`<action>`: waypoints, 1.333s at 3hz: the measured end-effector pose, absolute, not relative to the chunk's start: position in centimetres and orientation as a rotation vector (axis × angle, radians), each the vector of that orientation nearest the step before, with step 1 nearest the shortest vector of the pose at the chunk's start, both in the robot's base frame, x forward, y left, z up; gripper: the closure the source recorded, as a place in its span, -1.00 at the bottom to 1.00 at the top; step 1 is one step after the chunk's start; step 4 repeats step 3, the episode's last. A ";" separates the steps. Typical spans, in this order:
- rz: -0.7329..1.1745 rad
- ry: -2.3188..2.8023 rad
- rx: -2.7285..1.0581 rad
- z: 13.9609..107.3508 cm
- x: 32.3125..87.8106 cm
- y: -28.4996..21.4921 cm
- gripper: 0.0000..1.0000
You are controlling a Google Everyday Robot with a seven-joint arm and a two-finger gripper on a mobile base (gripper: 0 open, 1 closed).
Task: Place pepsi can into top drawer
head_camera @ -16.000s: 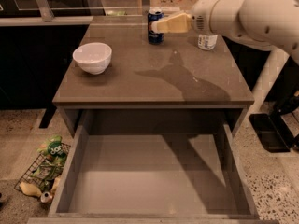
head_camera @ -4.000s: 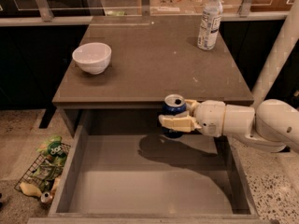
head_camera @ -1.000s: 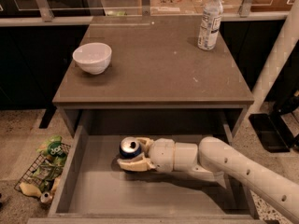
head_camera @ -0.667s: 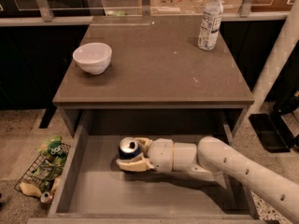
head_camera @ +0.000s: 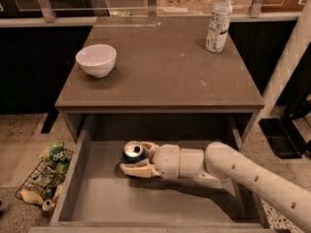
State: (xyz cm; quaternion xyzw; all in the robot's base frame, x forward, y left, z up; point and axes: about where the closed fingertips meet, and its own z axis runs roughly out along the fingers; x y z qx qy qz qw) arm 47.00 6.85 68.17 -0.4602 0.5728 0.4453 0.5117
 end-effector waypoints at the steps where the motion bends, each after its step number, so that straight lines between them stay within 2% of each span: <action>1: 1.074 1.376 -1.110 68.2 46.9 7.0 -0.87; 2: 1.076 1.375 -1.112 68.2 46.9 7.1 -1.00; 4: 1.076 1.375 -1.112 68.2 46.9 7.1 -1.00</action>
Offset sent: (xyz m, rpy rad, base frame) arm -0.0006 0.0014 0.0003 0.0005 -0.0003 0.0031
